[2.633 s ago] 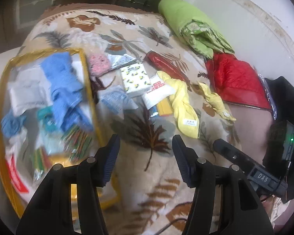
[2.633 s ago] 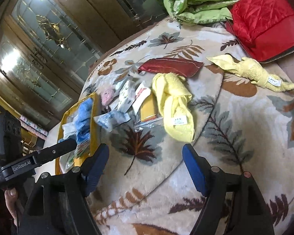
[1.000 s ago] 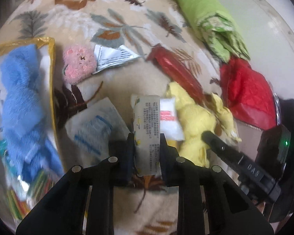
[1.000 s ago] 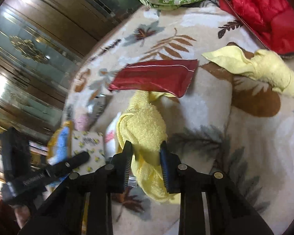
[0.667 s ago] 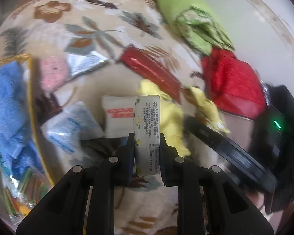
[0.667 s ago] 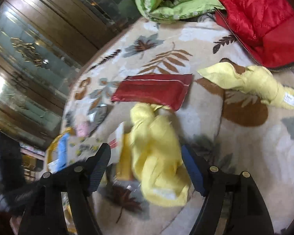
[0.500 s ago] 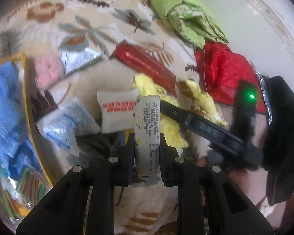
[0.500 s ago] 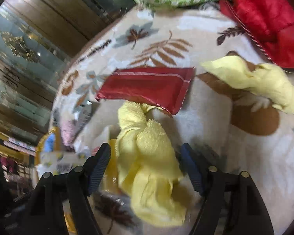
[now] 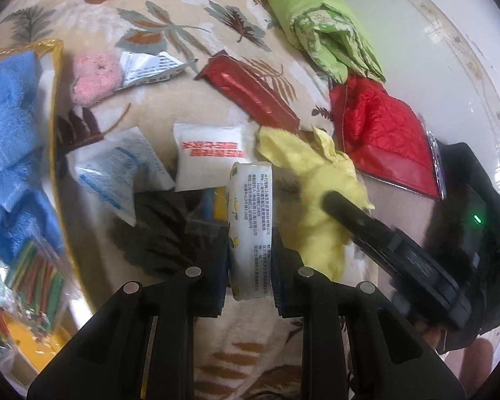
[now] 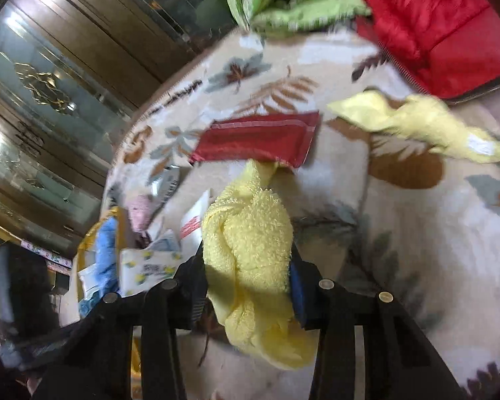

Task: Organize soft objects
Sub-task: 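Carry the yellow towel and white roll over the tray and open both tools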

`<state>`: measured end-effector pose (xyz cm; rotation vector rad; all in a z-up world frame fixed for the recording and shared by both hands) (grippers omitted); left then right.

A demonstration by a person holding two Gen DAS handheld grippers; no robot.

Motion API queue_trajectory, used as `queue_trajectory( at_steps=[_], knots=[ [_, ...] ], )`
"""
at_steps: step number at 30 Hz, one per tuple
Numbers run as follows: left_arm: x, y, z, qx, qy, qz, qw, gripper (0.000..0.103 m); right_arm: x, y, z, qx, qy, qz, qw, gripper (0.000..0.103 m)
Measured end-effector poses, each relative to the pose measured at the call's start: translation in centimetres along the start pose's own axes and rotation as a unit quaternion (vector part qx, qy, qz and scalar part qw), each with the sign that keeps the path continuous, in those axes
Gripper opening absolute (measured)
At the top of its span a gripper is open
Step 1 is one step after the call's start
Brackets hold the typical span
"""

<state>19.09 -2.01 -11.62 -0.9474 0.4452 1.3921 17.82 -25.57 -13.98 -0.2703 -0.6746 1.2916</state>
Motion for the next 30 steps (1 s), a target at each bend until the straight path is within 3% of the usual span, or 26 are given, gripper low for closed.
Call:
queue_trajectory(
  at_steps=[3, 5, 8, 11, 15, 20, 26, 30],
  knots=[
    [-1.0, 0.3, -1.1, 0.014, -0.001, -0.003, 0.9999, 0.021, -0.7, 0.7, 1.8, -0.003, -0.017, -0.008, 1.0, 0.042],
    [-2.3, 1.0, -0.9, 0.014, 0.014, -0.013, 0.9997, 0.021, -0.8, 1.1, 2.9, -0.012, -0.009, 0.002, 1.0, 0.042],
    [-3.6, 2.9, -0.1, 0.015, 0.033, -0.028, 0.9989, 0.021, -0.5, 1.9, 4.0, -0.007, -0.03, 0.005, 1.0, 0.042],
    [-3.1, 4.9, 0.5, 0.021, 0.05, -0.008, 0.9985, 0.021, 0.1, 2.6, 4.9, -0.014, -0.029, 0.021, 0.999, 0.042],
    [-1.9, 6.7, 0.8, 0.024, 0.047, 0.015, 0.9985, 0.021, 0.4, 3.5, 5.5, -0.017, -0.038, 0.023, 0.999, 0.042],
    [-1.8, 7.8, 2.4, 0.01, 0.041, 0.018, 0.999, 0.021, 0.5, 4.4, 5.9, -0.017, -0.045, 0.022, 0.999, 0.042],
    [-2.8, 7.0, 3.8, -0.007, 0.031, -0.001, 0.9995, 0.021, 1.7, 4.4, 7.1, -0.021, -0.054, 0.03, 0.998, 0.042],
    [-2.6, 8.6, 6.1, -0.023, 0.047, 0.0, 0.9986, 0.021, 3.2, 5.3, 8.1, -0.022, -0.064, 0.055, 0.996, 0.042]
  ],
)
Point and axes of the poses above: each gripper's, at about its wrist camera, not at the fingertips, and z roughly against the way its jaws point, x to its left, y to its underside, the point moved 3 cm from there along -z, roughly the way its jaws point, and after that the axes turned 15 degrees about y, right-handed, at the moved point
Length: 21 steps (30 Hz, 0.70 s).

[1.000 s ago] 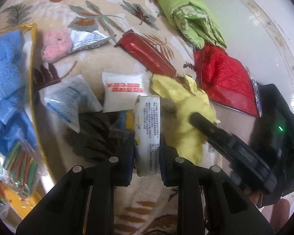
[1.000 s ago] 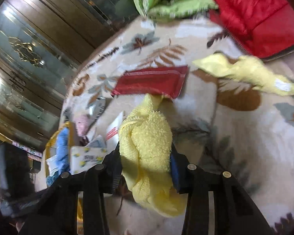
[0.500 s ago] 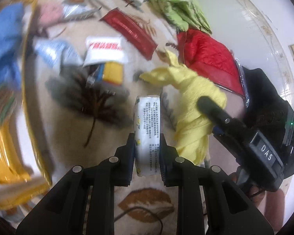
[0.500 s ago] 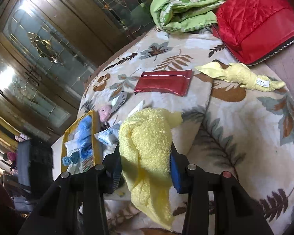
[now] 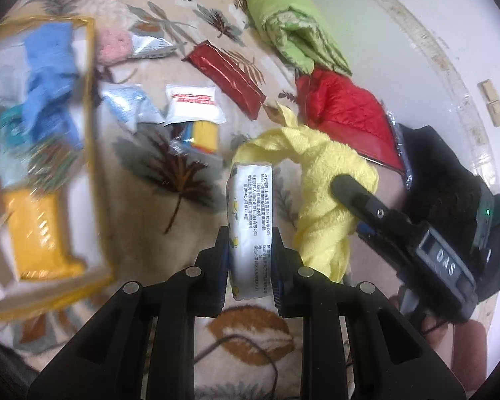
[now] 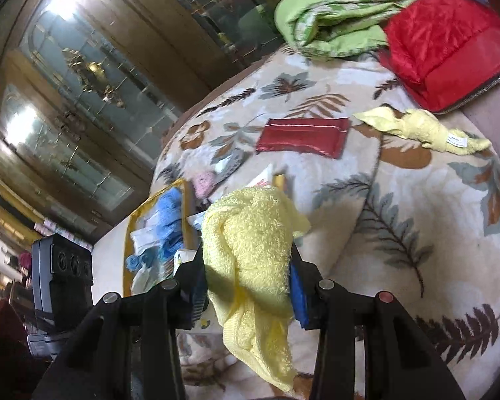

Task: Organize soft objects
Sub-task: 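Carry the yellow towel and white roll over the tray and open both tools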

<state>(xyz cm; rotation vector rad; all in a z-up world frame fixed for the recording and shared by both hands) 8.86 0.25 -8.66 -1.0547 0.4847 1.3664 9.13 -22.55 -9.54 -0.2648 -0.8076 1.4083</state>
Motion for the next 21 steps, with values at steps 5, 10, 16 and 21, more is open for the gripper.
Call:
queue_trajectory(
  at_steps=[5, 10, 16, 21],
  knots=[
    [2.1, 2.0, 4.7, -0.035, 0.014, 0.03, 0.9988, 0.021, 1.2, 1.1, 0.1, 0.004, -0.005, 0.017, 1.0, 0.042],
    [3.7, 0.4, 8.0, -0.075, 0.008, 0.044, 0.9962, 0.021, 1.5, -1.2, -1.5, -0.002, 0.001, 0.006, 1.0, 0.042],
    [3.7, -0.5, 8.7, -0.084, 0.015, 0.037, 0.9957, 0.021, 2.2, -3.6, -1.8, -0.017, 0.008, 0.007, 1.0, 0.042],
    [4.8, 0.0, 10.6, -0.097, 0.021, 0.049, 0.9938, 0.021, 5.0, -2.2, -0.8, -0.014, -0.019, 0.034, 0.999, 0.042]
  ],
)
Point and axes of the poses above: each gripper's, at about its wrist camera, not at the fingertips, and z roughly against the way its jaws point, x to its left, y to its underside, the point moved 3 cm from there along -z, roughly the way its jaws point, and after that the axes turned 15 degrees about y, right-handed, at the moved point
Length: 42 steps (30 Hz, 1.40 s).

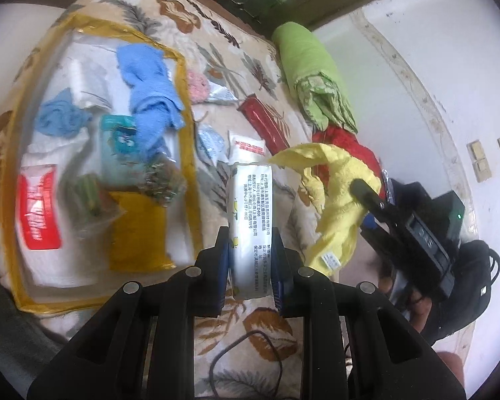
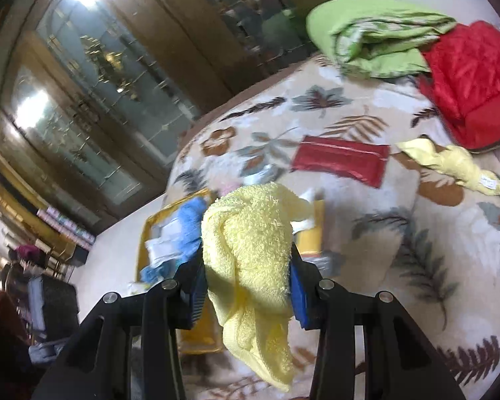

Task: Organize soft objects
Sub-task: 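Carry the yellow towel and white roll over the tray and open both tools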

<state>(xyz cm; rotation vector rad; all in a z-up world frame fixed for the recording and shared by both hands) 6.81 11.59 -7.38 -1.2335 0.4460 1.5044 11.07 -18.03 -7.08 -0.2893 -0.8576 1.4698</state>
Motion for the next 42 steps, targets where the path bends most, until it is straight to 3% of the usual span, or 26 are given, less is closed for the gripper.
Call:
queue_trajectory(
  at_steps=[8, 17, 21, 26, 35, 38, 40, 42],
  knots=[
    [1.9, -2.1, 4.9, -0.044, -0.029, 0.011, 0.9986, 0.021, 6.6, 0.1, -2.4, 0.028, -0.061, 0.039, 0.997, 0.042],
    [3.3, -9.3, 7.7, -0.08, -0.093, -0.008, 0.9924, 0.021, 14.3, -3.3, -7.1, 0.028, -0.09, 0.087, 0.992, 0.042],
    [4.9, -12.8, 7.3, -0.089, -0.114, -0.006, 0.9895, 0.021, 16.2, -3.6, -11.0, 0.043, -0.08, 0.093, 0.991, 0.042],
    [7.5, -14.9, 4.6, -0.065, -0.156, -0.009, 0.9856, 0.021, 16.5, -1.9, -15.3, 0.072, -0.04, 0.11, 0.99, 0.042],
    [9.0, -14.1, 0.3, -0.021, -0.229, -0.058, 0.9716, 0.022, 14.7, -0.3, -16.6, 0.074, -0.014, 0.115, 0.991, 0.047],
    [8.4, -13.9, 0.0, -0.019, -0.249, -0.081, 0.965, 0.028, 14.3, -0.4, -16.5, 0.073, -0.018, 0.107, 0.991, 0.05],
    [8.5, -13.7, -0.3, -0.012, -0.265, -0.077, 0.961, 0.042, 14.0, -0.4, -16.5, 0.076, -0.023, 0.096, 0.992, 0.053],
    [8.5, -13.2, -0.3, -0.011, -0.258, -0.076, 0.9631, 0.048, 13.6, -0.5, -16.2, 0.077, -0.032, 0.082, 0.993, 0.059]
  ],
)
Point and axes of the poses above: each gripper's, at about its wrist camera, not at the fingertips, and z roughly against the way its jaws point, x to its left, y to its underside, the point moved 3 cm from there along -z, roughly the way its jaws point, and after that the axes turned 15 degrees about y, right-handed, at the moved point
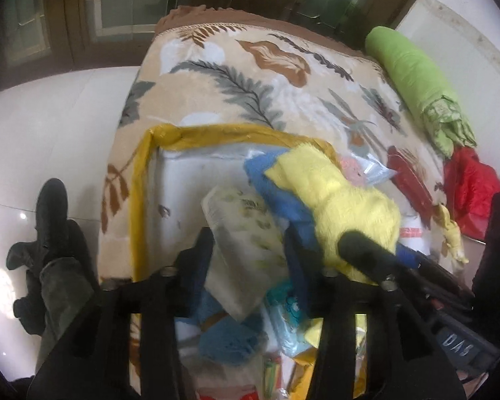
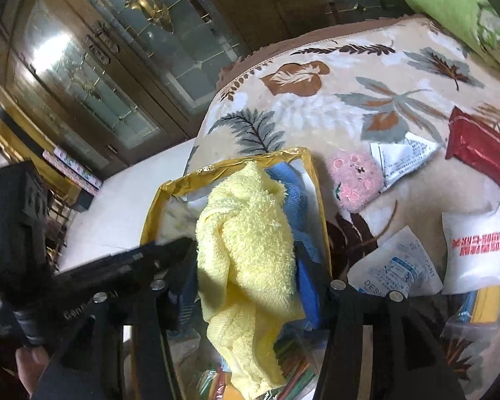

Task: Organize soft objects
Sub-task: 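Carry the yellow towel and white roll over the tray and open both tools, then grasp the white DESICCANT packet with left tool while right tool grasps the bagged yellow sponge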

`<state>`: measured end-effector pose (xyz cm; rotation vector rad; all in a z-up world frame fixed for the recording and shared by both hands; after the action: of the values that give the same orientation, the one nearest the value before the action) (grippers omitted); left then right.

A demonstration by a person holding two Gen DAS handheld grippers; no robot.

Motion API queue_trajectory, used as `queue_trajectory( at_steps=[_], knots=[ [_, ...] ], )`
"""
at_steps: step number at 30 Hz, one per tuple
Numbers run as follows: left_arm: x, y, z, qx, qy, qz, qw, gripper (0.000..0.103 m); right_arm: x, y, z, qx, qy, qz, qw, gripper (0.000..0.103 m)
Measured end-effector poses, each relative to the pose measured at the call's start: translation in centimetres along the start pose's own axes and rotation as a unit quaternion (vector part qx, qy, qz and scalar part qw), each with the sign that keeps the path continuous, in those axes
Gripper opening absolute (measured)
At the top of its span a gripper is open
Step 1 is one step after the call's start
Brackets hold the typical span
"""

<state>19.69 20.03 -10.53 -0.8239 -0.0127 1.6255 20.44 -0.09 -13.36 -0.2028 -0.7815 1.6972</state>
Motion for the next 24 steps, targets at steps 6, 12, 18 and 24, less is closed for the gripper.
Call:
queue_trajectory(
  at_steps=[6, 12, 18, 24],
  knots=[
    [1.8, 1.7, -0.6, -0.003, 0.05, 0.075, 0.9959, 0.083, -1.1, 0.7, 1.1, -0.003, -0.012, -0.016, 1.0, 0.069],
    [-0.6, 3.3, 2.1, -0.051, 0.018, 0.03, 0.9981, 0.083, -2.7, 2.2, 4.2, -0.02, -0.023, -0.018, 0.999, 0.069],
    [-4.5, 6.7, 5.4, -0.097, 0.029, 0.014, 0.9948, 0.083, -7.8, 4.6, 7.6, -0.025, -0.028, -0.057, 0.998, 0.069],
    [-12.1, 7.8, 6.6, -0.122, 0.055, -0.068, 0.9887, 0.083, -14.6, 6.3, 11.0, -0.044, -0.002, -0.114, 0.993, 0.073]
  ],
)
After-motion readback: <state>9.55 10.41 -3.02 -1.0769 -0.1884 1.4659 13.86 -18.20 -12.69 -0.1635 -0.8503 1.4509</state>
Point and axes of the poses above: each gripper's, at about its wrist camera, not at the fingertips, and z roughly against the way its jaws point, x to its left, y to its underside, the point moved 3 cm from there along -z, roughly the way its jaws point, and after that the axes turned 15 degrees about y, right-handed, at the moved point
